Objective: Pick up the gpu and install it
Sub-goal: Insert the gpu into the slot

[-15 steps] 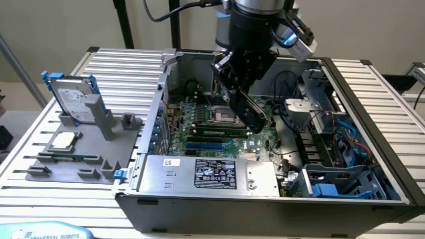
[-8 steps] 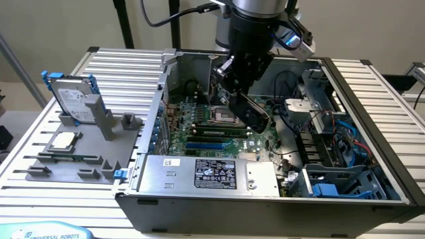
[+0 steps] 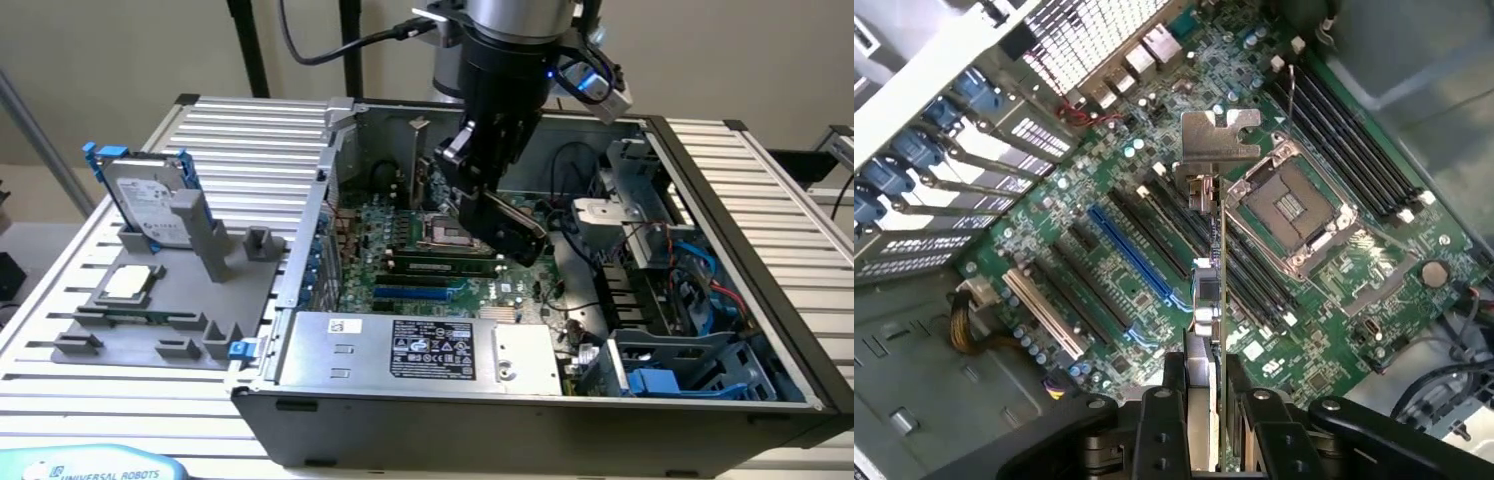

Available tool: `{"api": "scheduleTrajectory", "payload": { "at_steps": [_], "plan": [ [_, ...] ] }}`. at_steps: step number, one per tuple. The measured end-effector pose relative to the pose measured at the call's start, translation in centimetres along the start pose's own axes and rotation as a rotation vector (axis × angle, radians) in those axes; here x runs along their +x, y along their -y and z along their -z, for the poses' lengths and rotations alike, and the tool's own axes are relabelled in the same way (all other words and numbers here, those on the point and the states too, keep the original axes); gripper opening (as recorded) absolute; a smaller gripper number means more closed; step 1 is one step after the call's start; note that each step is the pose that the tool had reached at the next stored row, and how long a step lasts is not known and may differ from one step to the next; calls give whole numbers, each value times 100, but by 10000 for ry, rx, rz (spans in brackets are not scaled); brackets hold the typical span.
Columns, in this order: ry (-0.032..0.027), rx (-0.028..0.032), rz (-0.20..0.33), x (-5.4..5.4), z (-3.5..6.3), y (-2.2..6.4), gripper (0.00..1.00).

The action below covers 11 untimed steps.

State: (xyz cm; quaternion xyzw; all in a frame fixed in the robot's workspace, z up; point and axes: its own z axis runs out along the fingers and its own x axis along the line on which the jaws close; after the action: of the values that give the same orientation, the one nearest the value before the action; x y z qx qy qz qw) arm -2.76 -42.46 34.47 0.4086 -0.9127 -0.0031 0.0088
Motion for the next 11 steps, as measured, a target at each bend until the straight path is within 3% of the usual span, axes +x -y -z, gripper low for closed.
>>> {"api": "scheduleTrajectory", "payload": {
  "at_steps": [11],
  "plan": [
    [-26, 27, 2004, -1, -76, 1, 27]
  ]
}}
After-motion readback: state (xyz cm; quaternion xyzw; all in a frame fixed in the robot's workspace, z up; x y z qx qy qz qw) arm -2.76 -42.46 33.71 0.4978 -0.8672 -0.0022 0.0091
